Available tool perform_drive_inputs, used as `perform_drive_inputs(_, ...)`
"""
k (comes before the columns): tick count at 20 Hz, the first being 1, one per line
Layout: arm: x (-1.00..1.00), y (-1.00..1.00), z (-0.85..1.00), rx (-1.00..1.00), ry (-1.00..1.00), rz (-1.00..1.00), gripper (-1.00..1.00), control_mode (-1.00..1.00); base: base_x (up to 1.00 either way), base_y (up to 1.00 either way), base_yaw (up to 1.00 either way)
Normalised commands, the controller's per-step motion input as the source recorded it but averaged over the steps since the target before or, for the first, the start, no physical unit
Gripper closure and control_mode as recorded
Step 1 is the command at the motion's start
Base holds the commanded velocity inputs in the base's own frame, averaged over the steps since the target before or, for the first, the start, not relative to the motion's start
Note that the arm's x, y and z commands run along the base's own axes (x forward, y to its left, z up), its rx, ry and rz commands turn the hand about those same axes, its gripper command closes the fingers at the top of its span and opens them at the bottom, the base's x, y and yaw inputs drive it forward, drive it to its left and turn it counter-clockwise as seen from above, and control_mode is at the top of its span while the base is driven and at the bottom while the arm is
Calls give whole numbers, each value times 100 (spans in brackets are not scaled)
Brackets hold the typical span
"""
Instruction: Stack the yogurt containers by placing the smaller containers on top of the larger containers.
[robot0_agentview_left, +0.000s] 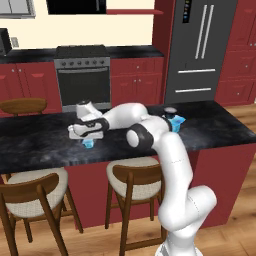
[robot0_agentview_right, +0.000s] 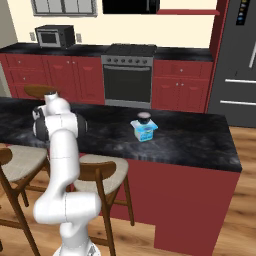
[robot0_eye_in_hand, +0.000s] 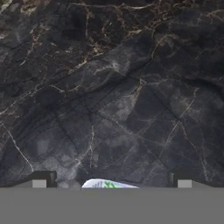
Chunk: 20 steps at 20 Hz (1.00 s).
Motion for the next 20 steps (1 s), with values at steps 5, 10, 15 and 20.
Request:
perform_drive_inputs(5, -13, 2, -28, -3, 0, -2, -100, -100, 0, 0, 0)
perform_drive_inputs(10, -6, 0, -21, -3, 0, -2, -100, -100, 0, 0, 0)
perform_drive_inputs(15, -18, 0, -7, -1, 0, -5, 100, -100, 0, 0, 0)
perform_drive_inputs(20, -34, -8, 0, 0, -1, -6, 100, -100, 0, 0, 0)
